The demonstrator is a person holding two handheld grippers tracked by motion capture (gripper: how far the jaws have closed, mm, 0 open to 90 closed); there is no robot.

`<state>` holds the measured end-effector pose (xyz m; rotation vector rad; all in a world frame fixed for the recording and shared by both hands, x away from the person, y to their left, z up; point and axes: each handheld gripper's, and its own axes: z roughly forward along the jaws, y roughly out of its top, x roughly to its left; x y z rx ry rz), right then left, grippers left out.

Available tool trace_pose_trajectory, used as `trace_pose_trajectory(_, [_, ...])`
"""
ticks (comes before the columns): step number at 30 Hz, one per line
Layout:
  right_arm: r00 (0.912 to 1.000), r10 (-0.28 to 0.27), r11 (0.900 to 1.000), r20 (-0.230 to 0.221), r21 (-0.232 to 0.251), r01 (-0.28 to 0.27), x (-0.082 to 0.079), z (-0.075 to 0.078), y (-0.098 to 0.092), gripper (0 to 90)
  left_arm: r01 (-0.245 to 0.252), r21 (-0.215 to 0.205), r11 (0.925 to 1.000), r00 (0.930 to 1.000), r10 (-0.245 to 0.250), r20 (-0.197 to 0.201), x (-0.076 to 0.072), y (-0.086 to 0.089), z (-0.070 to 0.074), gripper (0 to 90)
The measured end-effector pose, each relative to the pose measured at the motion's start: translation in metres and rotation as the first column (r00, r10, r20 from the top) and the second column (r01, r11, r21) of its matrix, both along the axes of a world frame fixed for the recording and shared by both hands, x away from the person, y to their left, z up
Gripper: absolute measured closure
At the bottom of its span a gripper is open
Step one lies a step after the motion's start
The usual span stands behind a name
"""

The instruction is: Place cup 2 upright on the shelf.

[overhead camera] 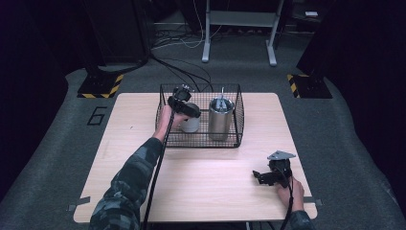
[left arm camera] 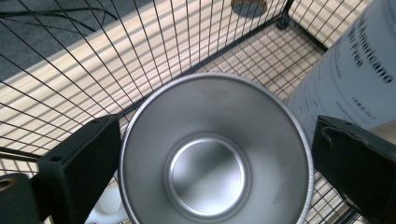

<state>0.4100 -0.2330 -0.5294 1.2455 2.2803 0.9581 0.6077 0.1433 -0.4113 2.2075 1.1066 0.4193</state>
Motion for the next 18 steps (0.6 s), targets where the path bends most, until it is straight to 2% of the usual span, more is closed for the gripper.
trace_pose_trajectory(3, [1.0,0.0,1.0,0.0,0.0,0.0,0.0,0.0,0.0,0.0,0.003,-0.013,0.9999,1.0,-0.003,0.008,-0.003,0.001,0.005,0.4])
trace_pose_trajectory(8, [1.0,0.001,1.0,0.0,0.0,-0.001,0.0,0.0,0.0,0.0,0.026,-0.026,0.9993,0.9984,-0.025,0.051,-0.013,0.001,0.019,0.4])
trace_pose_trajectory(12, [1.0,0.0,1.0,0.0,0.0,0.0,0.0,0.0,0.0,0.0,0.044,-0.029,0.9986,0.9972,-0.042,0.061,-0.021,0.002,0.028,0.4])
trace_pose_trajectory(13, [1.0,0.0,1.0,0.0,0.0,0.0,0.0,0.0,0.0,0.0,0.044,-0.036,0.9984,0.9959,-0.041,0.08,-0.025,0.003,0.032,0.4])
trace_pose_trajectory(18, [1.0,0.0,1.0,0.0,0.0,0.0,0.0,0.0,0.0,0.0,0.064,-0.044,0.997,0.994,-0.059,0.092,-0.035,0.005,0.039,0.4])
